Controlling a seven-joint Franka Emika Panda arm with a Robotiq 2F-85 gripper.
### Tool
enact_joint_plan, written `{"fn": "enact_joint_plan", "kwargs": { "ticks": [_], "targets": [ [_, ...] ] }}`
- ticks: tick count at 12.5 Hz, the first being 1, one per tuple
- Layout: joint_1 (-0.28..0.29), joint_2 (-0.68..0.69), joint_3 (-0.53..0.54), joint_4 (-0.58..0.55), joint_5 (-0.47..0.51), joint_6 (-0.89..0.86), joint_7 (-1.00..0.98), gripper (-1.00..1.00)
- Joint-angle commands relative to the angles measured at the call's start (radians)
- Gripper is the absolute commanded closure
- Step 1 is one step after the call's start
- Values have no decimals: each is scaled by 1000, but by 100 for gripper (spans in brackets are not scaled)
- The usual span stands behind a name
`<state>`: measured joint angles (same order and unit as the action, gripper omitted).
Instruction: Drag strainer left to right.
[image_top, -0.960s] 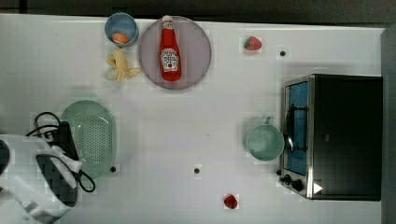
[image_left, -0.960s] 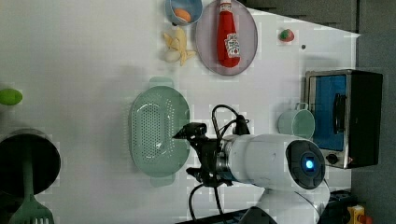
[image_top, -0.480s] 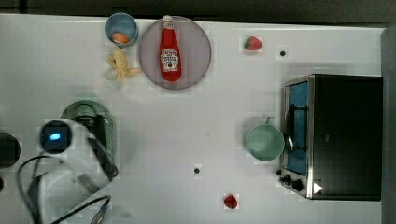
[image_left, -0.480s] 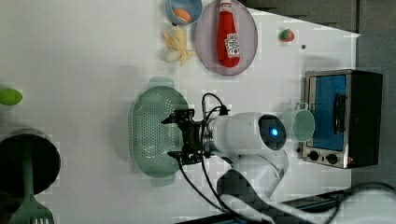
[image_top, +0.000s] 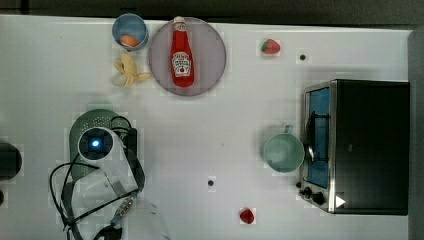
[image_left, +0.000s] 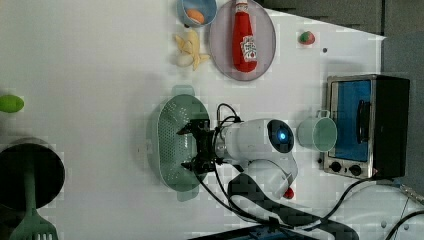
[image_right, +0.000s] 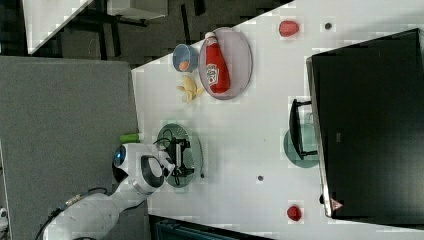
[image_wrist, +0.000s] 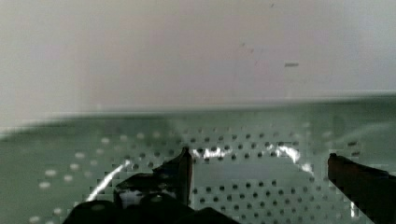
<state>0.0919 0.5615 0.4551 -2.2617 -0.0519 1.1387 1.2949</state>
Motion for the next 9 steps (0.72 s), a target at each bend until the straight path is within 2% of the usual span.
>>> {"fn": "enact_joint_plan", "kwargs": {
  "ticks": [1, 5, 9],
  "targets": [
    [33, -42, -20, 25, -5, 7, 30, -100],
    [24, -62, -65, -1, -23, 8, 28, -100],
    [-12, -109, -107, -48, -35, 8, 21, -100]
  ]
}}
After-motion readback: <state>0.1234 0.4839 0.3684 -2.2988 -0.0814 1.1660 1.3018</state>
